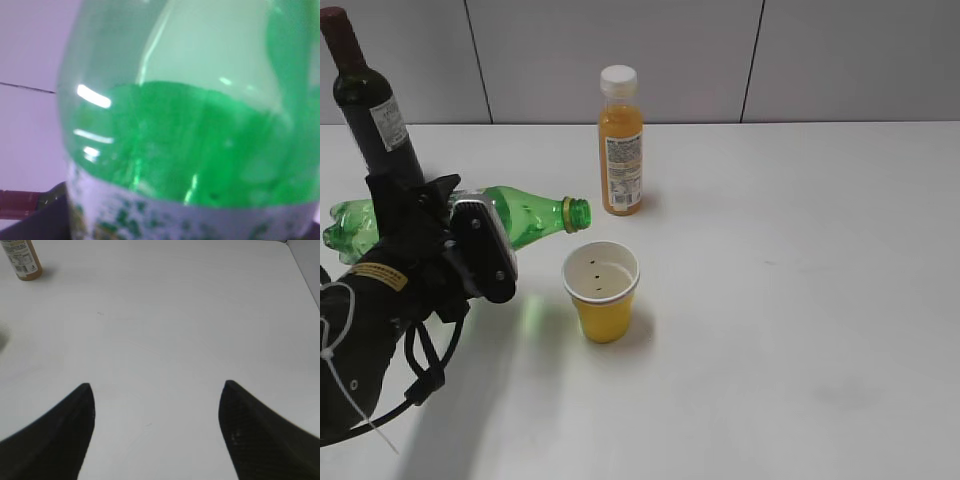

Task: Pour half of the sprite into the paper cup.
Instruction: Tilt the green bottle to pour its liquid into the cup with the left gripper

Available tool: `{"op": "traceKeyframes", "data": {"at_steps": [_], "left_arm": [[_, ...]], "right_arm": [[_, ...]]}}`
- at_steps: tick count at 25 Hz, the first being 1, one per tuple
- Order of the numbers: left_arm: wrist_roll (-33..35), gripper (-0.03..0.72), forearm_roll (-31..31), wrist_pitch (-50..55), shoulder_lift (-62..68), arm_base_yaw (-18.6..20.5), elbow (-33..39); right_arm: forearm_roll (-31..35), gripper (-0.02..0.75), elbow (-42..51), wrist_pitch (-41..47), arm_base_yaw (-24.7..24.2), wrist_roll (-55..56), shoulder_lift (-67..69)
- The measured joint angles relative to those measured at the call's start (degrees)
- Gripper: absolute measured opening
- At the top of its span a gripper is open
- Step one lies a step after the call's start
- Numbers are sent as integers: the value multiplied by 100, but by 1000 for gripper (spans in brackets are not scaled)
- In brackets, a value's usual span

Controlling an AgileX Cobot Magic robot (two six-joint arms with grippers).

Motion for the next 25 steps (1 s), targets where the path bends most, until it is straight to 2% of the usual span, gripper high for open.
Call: {"op": "traceKeyframes", "data": {"at_steps": [25], "left_arm": [[856, 478, -20, 0, 6, 13, 0]], "right_arm": [[0, 582, 0, 0, 0, 0, 0]]}}
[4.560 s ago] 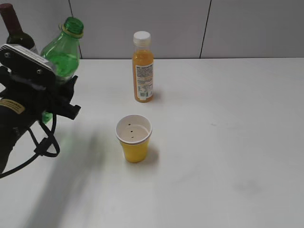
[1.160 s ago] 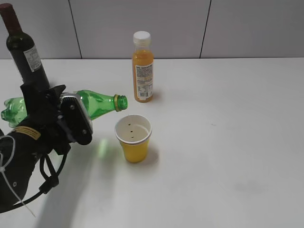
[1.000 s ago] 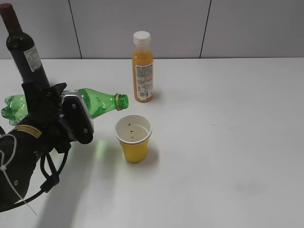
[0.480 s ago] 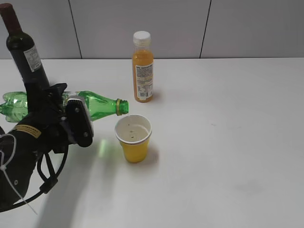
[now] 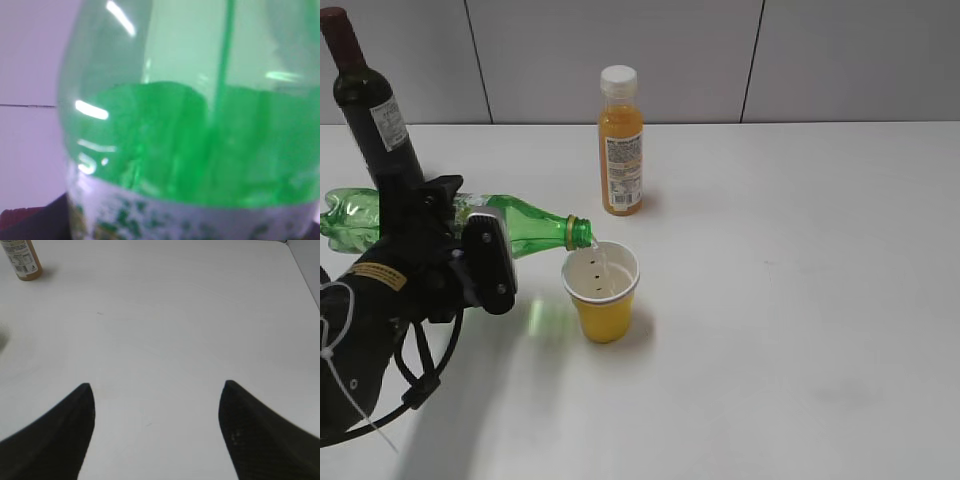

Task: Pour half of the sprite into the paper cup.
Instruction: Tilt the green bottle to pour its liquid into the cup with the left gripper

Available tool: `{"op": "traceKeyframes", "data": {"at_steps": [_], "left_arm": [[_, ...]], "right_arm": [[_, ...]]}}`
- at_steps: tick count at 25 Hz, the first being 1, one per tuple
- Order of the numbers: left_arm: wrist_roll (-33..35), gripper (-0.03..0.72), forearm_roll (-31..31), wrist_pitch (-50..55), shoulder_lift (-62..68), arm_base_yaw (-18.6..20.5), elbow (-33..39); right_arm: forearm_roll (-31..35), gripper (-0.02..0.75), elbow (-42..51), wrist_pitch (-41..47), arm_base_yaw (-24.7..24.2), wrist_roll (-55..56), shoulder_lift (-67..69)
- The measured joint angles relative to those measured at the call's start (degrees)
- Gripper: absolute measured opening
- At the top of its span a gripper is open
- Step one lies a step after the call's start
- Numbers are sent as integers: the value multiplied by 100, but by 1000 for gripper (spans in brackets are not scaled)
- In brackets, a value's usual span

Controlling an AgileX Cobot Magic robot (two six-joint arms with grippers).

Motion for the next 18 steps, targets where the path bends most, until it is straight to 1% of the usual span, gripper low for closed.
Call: {"op": "traceKeyframes", "data": {"at_steps": [18], "left_arm": [[144, 478, 0, 0, 0, 0, 0]], "right_arm": [[0, 582, 0, 0, 0, 0, 0]]}}
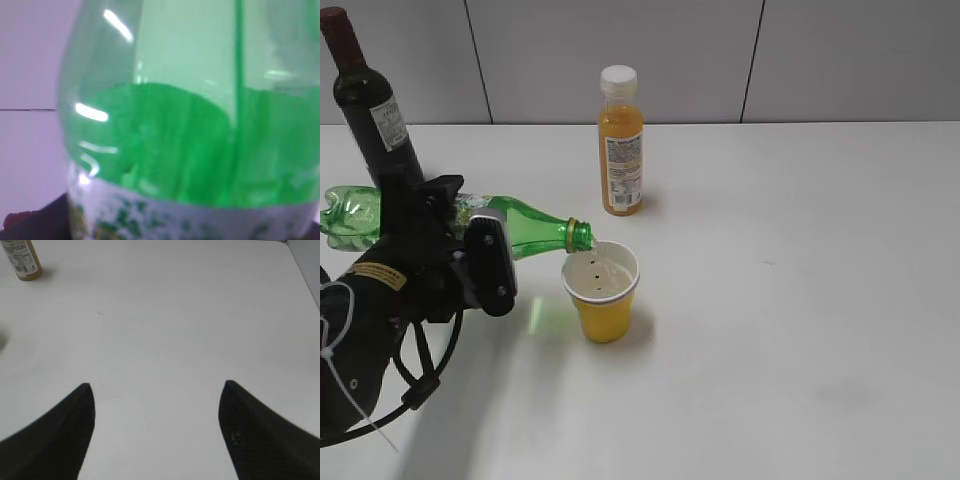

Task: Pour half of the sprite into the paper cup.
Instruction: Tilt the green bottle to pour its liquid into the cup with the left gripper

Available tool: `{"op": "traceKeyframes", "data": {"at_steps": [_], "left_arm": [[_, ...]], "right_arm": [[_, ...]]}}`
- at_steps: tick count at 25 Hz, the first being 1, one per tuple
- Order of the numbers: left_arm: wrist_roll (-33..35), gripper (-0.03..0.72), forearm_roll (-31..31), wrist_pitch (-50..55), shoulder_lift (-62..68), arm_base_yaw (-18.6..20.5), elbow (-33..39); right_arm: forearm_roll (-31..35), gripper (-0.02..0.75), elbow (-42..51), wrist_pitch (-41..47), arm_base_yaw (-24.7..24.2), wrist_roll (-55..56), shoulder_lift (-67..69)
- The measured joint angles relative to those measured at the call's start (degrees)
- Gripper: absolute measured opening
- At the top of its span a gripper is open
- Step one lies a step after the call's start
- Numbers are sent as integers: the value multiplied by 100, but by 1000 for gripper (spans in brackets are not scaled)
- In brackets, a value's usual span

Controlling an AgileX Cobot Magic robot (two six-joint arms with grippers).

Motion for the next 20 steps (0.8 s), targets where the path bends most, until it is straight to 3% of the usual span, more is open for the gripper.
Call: {"op": "traceKeyframes", "data": {"at_steps": [20], "left_arm": [[114, 478, -41, -4, 0, 0, -2]], "right_arm": [[0, 581, 0, 0, 0, 0, 0]]}}
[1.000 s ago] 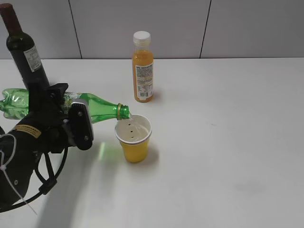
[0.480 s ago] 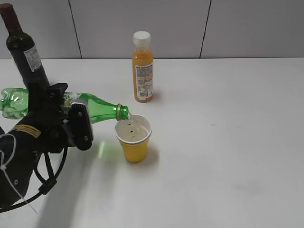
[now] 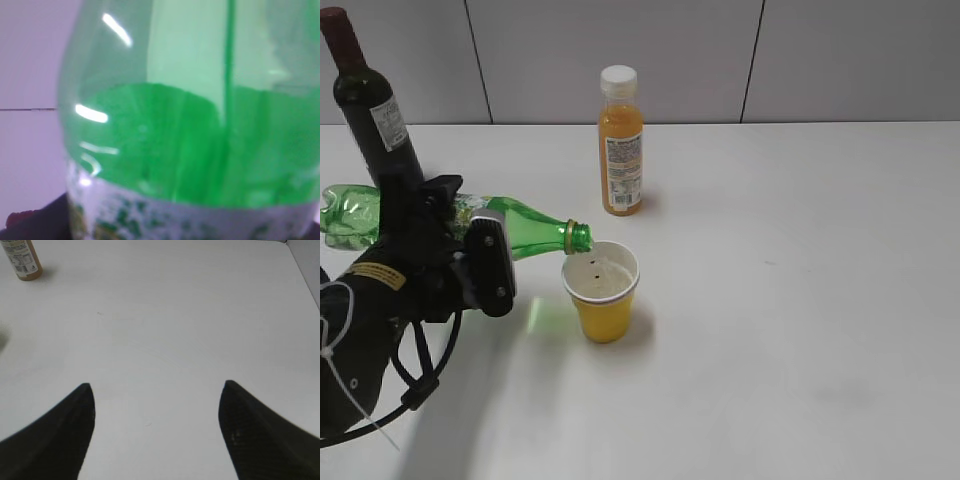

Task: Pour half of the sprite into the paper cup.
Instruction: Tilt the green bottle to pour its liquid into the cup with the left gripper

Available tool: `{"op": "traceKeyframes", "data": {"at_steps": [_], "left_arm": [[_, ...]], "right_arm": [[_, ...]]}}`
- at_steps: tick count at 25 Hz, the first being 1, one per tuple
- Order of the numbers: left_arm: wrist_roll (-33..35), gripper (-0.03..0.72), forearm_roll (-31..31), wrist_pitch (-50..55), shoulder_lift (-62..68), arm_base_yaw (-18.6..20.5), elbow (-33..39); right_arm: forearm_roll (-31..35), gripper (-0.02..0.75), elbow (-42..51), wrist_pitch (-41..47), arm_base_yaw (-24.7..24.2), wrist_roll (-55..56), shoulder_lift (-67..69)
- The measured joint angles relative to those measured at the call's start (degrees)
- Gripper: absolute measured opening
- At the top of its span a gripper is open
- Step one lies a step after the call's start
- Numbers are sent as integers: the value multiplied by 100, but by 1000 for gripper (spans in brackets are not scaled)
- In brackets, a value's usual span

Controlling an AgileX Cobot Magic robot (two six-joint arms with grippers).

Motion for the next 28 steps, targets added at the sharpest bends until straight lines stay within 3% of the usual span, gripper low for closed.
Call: {"op": "traceKeyframes", "data": {"at_steps": [7, 10, 16, 22, 28], "left_arm": [[30, 478, 0, 0, 0, 0, 0], [-293, 478, 0, -2, 0, 0, 0], [-2194, 478, 234, -2, 0, 0, 0], [-4841, 478, 538, -6, 0, 36, 0], [-6974, 478, 1154, -12, 0, 545, 0]], "right_arm": [[0, 580, 0, 0, 0, 0, 0], [0, 580, 0, 0, 0, 0, 0], [0, 580, 0, 0, 0, 0, 0], [0, 580, 0, 0, 0, 0, 0], [0, 579, 0, 0, 0, 0, 0]]}}
